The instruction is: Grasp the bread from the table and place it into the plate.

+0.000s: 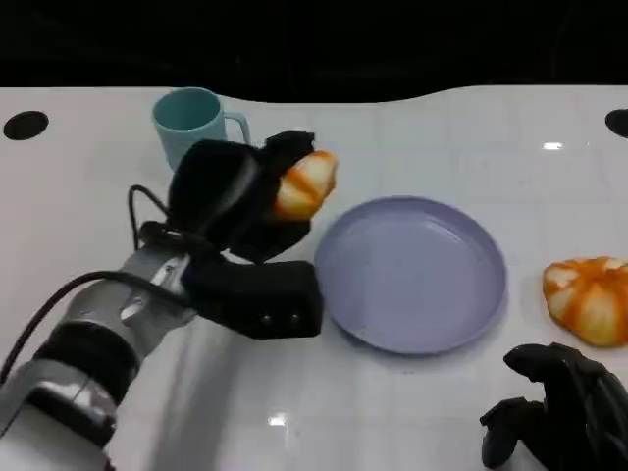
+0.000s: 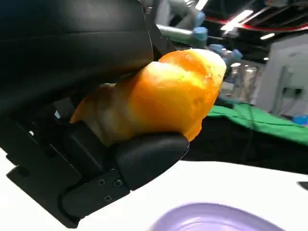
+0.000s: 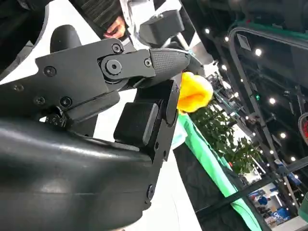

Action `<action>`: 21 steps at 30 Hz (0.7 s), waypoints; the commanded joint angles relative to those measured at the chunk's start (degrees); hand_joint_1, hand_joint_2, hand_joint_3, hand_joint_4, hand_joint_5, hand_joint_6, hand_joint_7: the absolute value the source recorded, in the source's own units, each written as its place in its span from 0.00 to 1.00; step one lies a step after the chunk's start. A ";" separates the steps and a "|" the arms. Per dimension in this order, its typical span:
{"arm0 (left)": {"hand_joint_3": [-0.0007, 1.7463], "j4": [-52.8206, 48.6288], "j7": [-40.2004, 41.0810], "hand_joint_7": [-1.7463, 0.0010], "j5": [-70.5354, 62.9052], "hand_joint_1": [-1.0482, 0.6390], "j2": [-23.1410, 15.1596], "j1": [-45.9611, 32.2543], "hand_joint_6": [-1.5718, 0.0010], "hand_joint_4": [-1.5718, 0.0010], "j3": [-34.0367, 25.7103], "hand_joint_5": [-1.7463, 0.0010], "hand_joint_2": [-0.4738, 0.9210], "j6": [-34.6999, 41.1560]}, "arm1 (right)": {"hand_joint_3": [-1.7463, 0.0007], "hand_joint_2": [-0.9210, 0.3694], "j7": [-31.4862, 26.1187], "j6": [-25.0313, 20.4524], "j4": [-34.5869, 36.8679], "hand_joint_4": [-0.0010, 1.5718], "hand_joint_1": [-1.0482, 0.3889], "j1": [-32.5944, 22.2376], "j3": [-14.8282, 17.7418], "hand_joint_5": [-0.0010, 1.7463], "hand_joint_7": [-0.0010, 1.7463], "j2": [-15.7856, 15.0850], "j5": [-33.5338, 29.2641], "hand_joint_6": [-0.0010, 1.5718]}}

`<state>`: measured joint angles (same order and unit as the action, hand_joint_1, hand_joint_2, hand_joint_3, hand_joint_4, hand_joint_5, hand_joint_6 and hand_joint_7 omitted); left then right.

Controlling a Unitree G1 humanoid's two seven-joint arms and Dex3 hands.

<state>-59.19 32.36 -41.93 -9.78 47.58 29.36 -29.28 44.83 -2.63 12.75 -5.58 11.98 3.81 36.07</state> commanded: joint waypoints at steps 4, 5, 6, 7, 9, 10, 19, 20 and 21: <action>0.90 -4.04 0.86 0.00 -1.46 0.13 3.75 3.45 0.23 0.00 1.73 0.00 0.82 -0.35 | 0.82 0.00 0.15 -0.22 -0.35 1.00 0.33 -0.56 0.19 0.35 0.14 -0.51 0.66 1.00; 0.90 -4.75 0.31 0.00 -1.43 0.13 4.45 3.89 0.23 0.00 1.95 0.00 0.82 -0.20 | 0.82 0.00 0.00 -0.11 -0.38 1.00 0.33 -0.58 0.12 0.35 0.14 -0.55 0.45 1.00; 0.89 -5.27 -0.11 0.00 -1.36 0.13 4.89 4.20 0.23 0.00 2.11 0.00 0.82 -0.08 | 0.82 0.00 -0.12 0.03 -0.40 1.00 0.32 -0.60 0.06 0.35 0.15 -0.57 0.25 1.00; 0.89 -5.91 -0.98 0.00 -1.47 0.13 5.56 4.71 0.23 0.00 2.50 0.00 0.82 0.22 | 0.82 0.00 -0.11 0.22 -0.40 1.00 0.32 -0.60 0.01 0.36 0.15 -0.54 0.14 1.00; 0.89 -6.85 -1.58 0.00 -1.75 0.12 6.44 5.39 0.23 0.00 3.13 0.00 0.83 0.44 | 0.82 0.00 -0.20 0.30 -0.57 1.00 0.32 -0.68 -0.05 0.36 0.15 -0.47 0.07 1.00; 0.88 -7.12 -1.63 0.00 -1.79 0.12 6.62 5.58 0.23 0.00 3.31 0.00 0.84 0.45 | 0.82 0.00 -0.23 0.30 -0.61 1.00 0.32 -0.70 -0.07 0.36 0.15 -0.46 0.08 1.00; 0.79 -11.13 -2.80 0.00 -3.17 0.12 10.22 7.46 0.25 0.01 6.05 0.00 0.91 1.67 | 0.83 0.00 -0.19 0.47 -1.33 1.00 0.32 -1.30 -0.46 0.35 0.15 -0.33 0.17 1.00; 0.78 -11.33 -3.46 0.00 -3.26 0.12 10.28 7.62 0.27 0.03 6.22 0.00 0.90 1.88 | 0.83 0.00 -0.25 0.55 -1.50 1.00 0.32 -1.40 -0.55 0.35 0.15 -0.37 0.02 1.00; 0.78 -11.50 -5.60 0.00 -3.21 0.12 10.30 8.01 0.30 0.05 6.43 0.00 0.89 2.50 | 0.83 0.00 -0.41 0.67 -1.73 1.00 0.31 -1.53 -0.66 0.35 0.15 -0.40 -0.21 1.00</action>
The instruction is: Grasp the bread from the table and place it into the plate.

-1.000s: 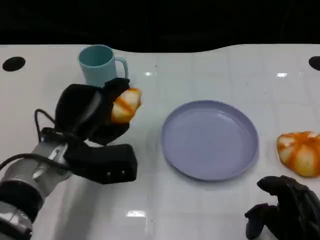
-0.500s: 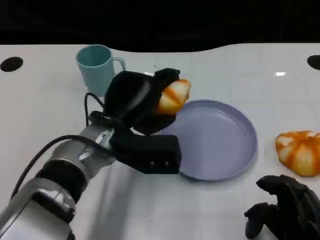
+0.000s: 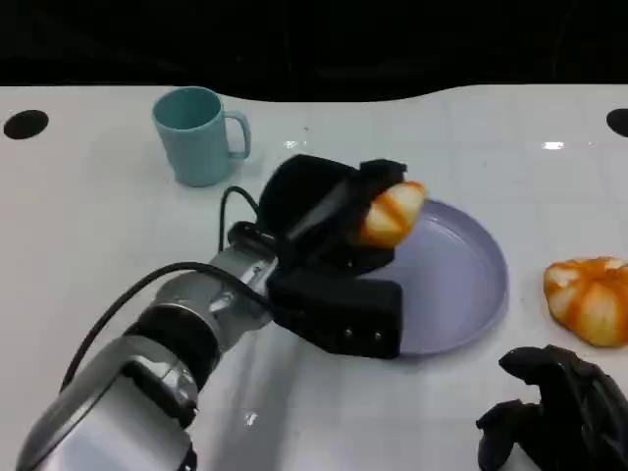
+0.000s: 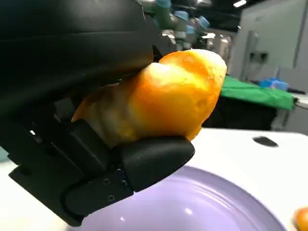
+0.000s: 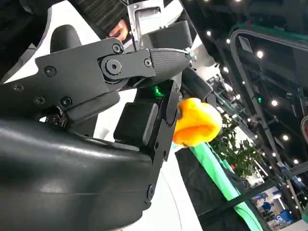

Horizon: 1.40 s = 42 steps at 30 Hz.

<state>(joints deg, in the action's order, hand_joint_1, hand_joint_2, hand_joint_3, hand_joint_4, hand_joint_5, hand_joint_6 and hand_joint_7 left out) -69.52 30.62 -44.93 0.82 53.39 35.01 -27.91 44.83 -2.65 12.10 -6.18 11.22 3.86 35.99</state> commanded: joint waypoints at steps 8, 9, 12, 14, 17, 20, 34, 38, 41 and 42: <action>0.32 -0.37 -14.86 0.44 -2.49 0.02 -0.34 4.98 0.99 0.90 4.21 0.14 0.99 6.89 | 0.82 0.00 -1.23 0.75 -1.62 1.00 0.30 -1.21 -0.27 0.36 0.16 -0.37 -0.24 1.00; 0.30 -0.25 -16.29 0.54 -3.10 0.01 -0.25 5.39 1.00 0.95 4.88 0.20 1.00 8.03 | 0.83 0.00 -1.15 0.81 -1.59 1.00 0.30 -1.23 -0.27 0.37 0.16 -0.33 -0.18 1.00; 0.34 0.43 -18.80 0.91 -4.89 0.00 -0.26 6.09 1.00 0.99 6.76 0.47 1.00 10.64 | 0.83 0.00 -1.22 0.96 -1.65 1.00 0.31 -1.29 -0.30 0.37 0.16 -0.21 -0.22 1.00; 0.38 0.88 -20.66 0.98 -5.54 0.00 -0.20 6.42 1.00 1.00 7.57 0.74 1.00 11.96 | 0.82 0.00 -0.90 1.05 -1.54 1.00 0.31 -1.21 -0.31 0.36 0.16 -0.28 -0.16 1.00; 0.41 1.47 -24.16 1.00 -5.08 0.00 -0.21 6.70 1.00 1.00 7.79 0.96 1.00 12.64 | 0.82 0.00 -0.65 0.94 -1.34 1.00 0.31 -1.12 -0.26 0.36 0.15 -0.35 0.01 1.00; 0.43 1.89 -26.16 1.00 -4.31 0.00 -0.36 6.61 1.00 1.00 7.48 1.00 1.00 12.49 | 0.82 0.00 -0.56 1.04 -1.27 1.00 0.31 -1.08 -0.26 0.36 0.15 -0.47 -0.09 1.00; 0.43 7.82 -28.93 1.00 -0.57 0.00 -4.88 2.85 1.00 1.00 4.92 1.00 1.00 7.82 | 0.82 0.00 -0.61 0.60 -0.99 1.00 0.31 -0.80 0.03 0.35 0.14 -0.60 0.30 1.00; 0.43 12.19 -27.44 1.00 1.21 0.00 -7.94 -0.47 1.00 1.00 2.72 1.00 1.00 4.59 | 0.82 0.00 -0.43 0.48 -0.82 1.00 0.31 -0.76 0.01 0.35 0.14 -0.67 0.56 1.00; 0.45 16.90 -24.10 1.00 4.02 0.00 -11.38 -5.17 1.00 0.99 -0.70 0.99 1.00 -1.29 | 0.81 0.00 -0.48 0.96 -0.67 1.00 0.32 -0.68 0.08 0.35 0.14 -0.51 0.50 1.00; 0.45 17.93 -23.15 1.00 6.12 0.00 -12.14 -7.05 1.00 0.96 -2.47 0.98 1.00 -4.13 | 0.81 0.00 -0.49 1.16 -0.54 1.00 0.32 -0.62 0.14 0.35 0.14 -0.46 0.45 1.00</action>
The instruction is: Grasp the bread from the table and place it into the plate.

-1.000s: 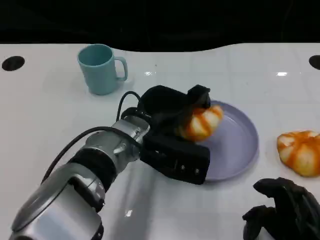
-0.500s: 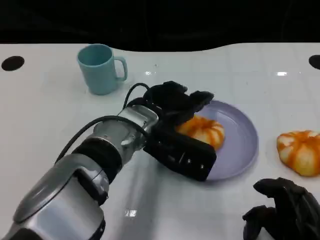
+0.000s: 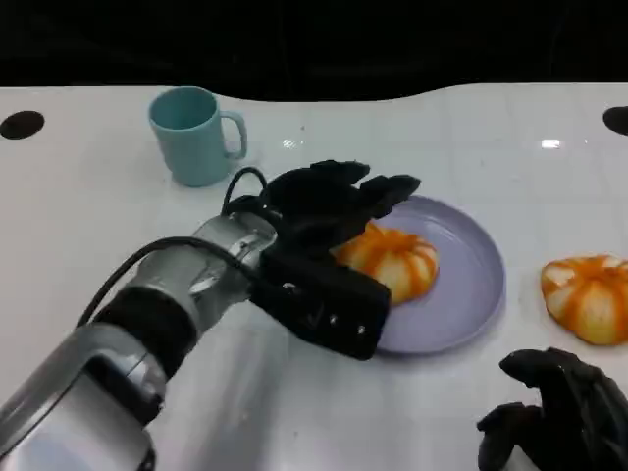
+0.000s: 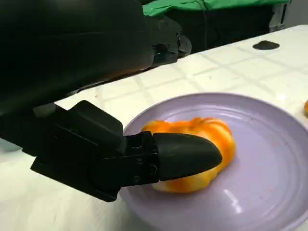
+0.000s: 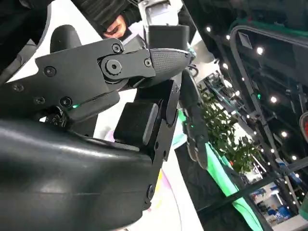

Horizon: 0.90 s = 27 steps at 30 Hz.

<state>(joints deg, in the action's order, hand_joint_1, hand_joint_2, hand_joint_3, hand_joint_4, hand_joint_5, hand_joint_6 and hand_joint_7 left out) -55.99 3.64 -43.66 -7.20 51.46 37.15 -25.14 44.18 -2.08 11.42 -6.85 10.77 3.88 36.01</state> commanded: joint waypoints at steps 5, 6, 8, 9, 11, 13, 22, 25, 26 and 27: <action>0.41 4.97 3.08 0.81 16.09 0.00 -4.40 -11.92 0.94 0.98 -12.33 0.33 1.00 -17.64 | 0.81 0.00 0.41 0.48 0.37 1.00 0.31 0.21 0.73 0.35 0.15 -0.83 0.47 1.00; 0.39 4.76 2.33 0.51 18.59 0.00 -4.14 -13.11 0.96 0.92 -13.86 0.18 1.00 -19.53 | 0.81 0.00 0.31 0.30 0.27 1.00 0.31 0.18 0.76 0.36 0.15 -0.84 0.55 1.00; 0.36 3.88 -0.81 0.32 25.30 0.00 -3.00 -15.75 0.92 0.81 -17.03 0.12 1.00 -24.08 | 0.81 0.00 0.28 -0.30 0.10 1.00 0.32 0.14 0.85 0.36 0.16 -0.95 0.87 1.00; 0.35 3.73 -2.58 0.28 28.20 0.00 -2.42 -16.85 0.86 0.73 -18.26 0.12 1.00 -25.63 | 0.81 0.00 0.45 -0.43 0.16 1.00 0.32 0.17 0.89 0.36 0.15 -1.05 0.96 1.00; 0.33 3.64 -5.49 0.23 32.18 0.01 -1.54 -18.31 0.78 0.65 -20.09 0.10 1.00 -27.75 | 0.81 0.00 0.47 -0.76 0.14 1.00 0.32 0.17 0.92 0.35 0.15 -1.15 1.11 1.00; 0.32 4.03 -10.29 0.19 37.16 0.02 -0.97 -20.23 0.69 0.57 -21.79 0.07 1.00 -29.41 | 0.81 0.00 0.25 -0.75 -0.11 1.00 0.32 0.02 0.95 0.35 0.15 -1.08 1.09 1.00; 0.18 15.98 -33.40 0.16 61.98 0.00 2.67 -33.67 0.38 0.35 -29.14 0.02 1.00 -18.87 | 0.81 0.00 0.31 -0.89 -0.42 1.00 0.32 -0.16 1.07 0.35 0.15 -1.17 0.90 1.00; 0.10 23.08 -40.07 0.28 71.48 0.00 4.57 -38.94 0.25 0.24 -31.45 0.15 1.00 -8.23 | 0.80 0.00 0.31 -0.49 -0.60 1.00 0.32 -0.29 0.99 0.35 0.14 -1.11 0.65 1.00; 0.08 24.77 -41.25 0.30 72.93 0.00 4.86 -40.20 0.23 0.22 -32.06 0.17 1.00 -5.68 | 0.80 0.00 0.12 -0.53 -0.79 1.00 0.32 -0.38 0.94 0.35 0.15 -1.08 0.59 1.00; 0.06 26.38 -42.25 0.31 74.15 0.00 5.04 -41.53 0.21 0.20 -32.61 0.19 1.00 -3.21 | 0.80 0.00 -0.22 -0.95 -1.09 1.00 0.32 -0.49 0.93 0.36 0.15 -1.00 0.75 1.00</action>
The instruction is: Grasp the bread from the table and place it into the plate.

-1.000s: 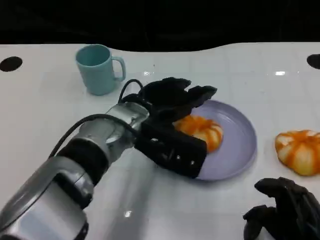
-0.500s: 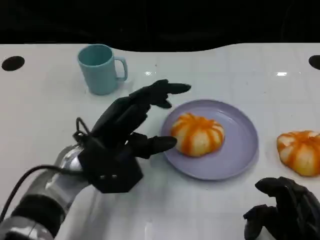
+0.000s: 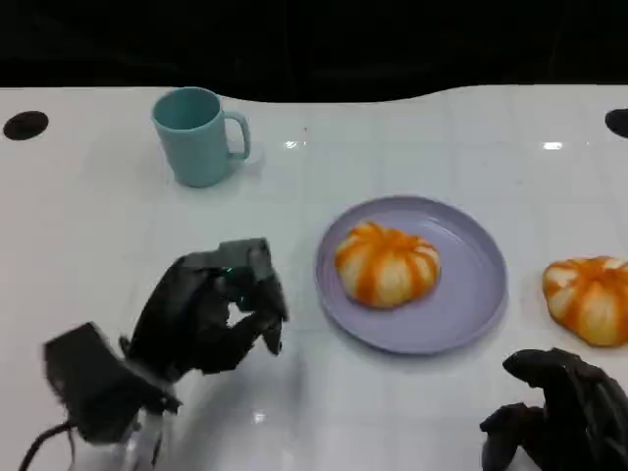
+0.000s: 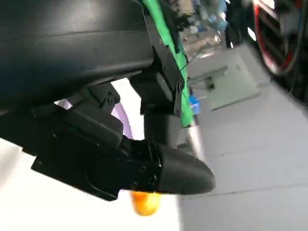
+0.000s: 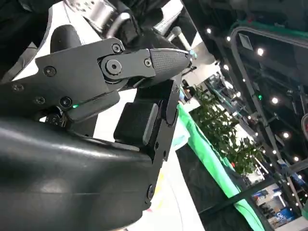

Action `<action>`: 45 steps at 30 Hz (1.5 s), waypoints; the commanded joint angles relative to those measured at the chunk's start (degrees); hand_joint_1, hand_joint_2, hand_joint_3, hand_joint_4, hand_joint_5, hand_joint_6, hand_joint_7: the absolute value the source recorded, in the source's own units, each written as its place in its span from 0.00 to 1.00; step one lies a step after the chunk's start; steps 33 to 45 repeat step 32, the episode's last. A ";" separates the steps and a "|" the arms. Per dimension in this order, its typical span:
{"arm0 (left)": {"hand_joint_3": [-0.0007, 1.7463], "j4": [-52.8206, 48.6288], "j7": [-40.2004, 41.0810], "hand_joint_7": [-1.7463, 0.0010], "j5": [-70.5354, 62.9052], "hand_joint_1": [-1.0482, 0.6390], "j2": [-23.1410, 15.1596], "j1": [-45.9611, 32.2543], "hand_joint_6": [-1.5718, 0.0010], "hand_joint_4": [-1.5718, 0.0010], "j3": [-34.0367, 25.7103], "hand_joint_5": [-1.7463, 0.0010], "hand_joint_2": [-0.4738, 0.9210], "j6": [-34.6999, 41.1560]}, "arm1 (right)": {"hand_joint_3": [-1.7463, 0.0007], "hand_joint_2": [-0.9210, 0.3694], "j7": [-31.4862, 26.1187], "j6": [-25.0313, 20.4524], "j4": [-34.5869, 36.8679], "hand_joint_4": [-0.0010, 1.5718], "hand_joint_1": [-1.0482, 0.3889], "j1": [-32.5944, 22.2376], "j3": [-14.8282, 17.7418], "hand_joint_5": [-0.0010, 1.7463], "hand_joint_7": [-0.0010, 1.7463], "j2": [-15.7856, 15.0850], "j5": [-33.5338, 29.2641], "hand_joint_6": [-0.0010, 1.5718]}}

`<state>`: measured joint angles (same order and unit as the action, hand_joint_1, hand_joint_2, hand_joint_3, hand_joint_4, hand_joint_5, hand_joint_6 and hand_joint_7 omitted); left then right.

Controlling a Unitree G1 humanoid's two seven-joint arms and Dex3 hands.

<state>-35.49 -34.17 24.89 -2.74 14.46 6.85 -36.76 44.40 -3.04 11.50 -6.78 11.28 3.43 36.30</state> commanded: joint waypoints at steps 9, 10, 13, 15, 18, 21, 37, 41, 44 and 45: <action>0.00 14.01 -7.90 0.42 10.00 0.00 2.84 -12.02 0.11 0.11 -5.54 0.25 0.93 23.45 | 0.81 0.00 -0.72 -0.75 -1.77 1.00 0.32 -0.79 0.45 0.35 0.14 -0.72 0.60 1.00; 0.00 14.39 -8.29 0.42 10.24 0.00 3.02 -12.32 0.10 0.11 -5.86 0.25 0.91 24.62 | 0.81 0.00 -0.74 -0.90 -1.81 1.00 0.32 -0.79 0.47 0.35 0.14 -0.74 0.68 1.00; 0.00 15.55 -8.96 0.42 10.96 0.00 3.91 -13.35 0.09 0.10 -6.93 0.25 0.90 27.54 | 0.81 0.00 -0.71 -1.28 -2.00 1.00 0.32 -0.82 0.50 0.35 0.14 -0.79 0.82 1.00; 0.00 15.95 -10.09 0.47 12.46 0.00 4.60 -13.91 0.06 0.09 -7.91 0.27 0.88 29.83 | 0.81 0.00 -0.18 -0.92 -1.68 1.00 0.32 -0.67 0.49 0.35 0.14 -1.00 0.57 1.00; 0.00 15.82 -11.29 0.50 12.41 0.00 5.01 -14.20 0.06 0.09 -9.02 0.29 0.88 30.80 | 0.81 0.00 -0.12 -1.04 -1.71 1.00 0.32 -0.74 0.51 0.35 0.14 -0.93 0.72 1.00; 0.00 15.98 -11.21 0.51 11.23 0.00 5.12 -14.23 0.04 0.09 -9.60 0.29 0.88 31.05 | 0.82 0.00 -0.33 -0.82 -1.77 1.00 0.32 -0.90 0.44 0.35 0.15 -0.82 0.47 1.00; 0.00 12.46 -14.04 0.58 10.34 0.00 5.38 -12.08 0.01 0.06 -12.19 0.33 0.88 31.29 | 0.81 0.00 0.11 0.14 -0.37 1.00 0.32 -0.30 0.47 0.36 0.15 -0.27 0.33 1.00; 0.00 12.46 -14.04 0.58 10.34 0.00 5.38 -12.08 0.01 0.06 -12.19 0.33 0.88 31.29 | 0.81 0.00 0.11 0.14 -0.37 1.00 0.32 -0.30 0.47 0.36 0.15 -0.27 0.33 1.00; 0.00 12.46 -14.04 0.58 10.34 0.00 5.38 -12.08 0.01 0.06 -12.19 0.33 0.88 31.29 | 0.81 0.00 0.11 0.14 -0.37 1.00 0.32 -0.30 0.47 0.36 0.15 -0.27 0.33 1.00; 0.00 12.46 -14.04 0.58 10.34 0.00 5.38 -12.08 0.01 0.06 -12.19 0.33 0.88 31.29 | 0.81 0.00 0.11 0.14 -0.37 1.00 0.32 -0.30 0.47 0.36 0.15 -0.27 0.33 1.00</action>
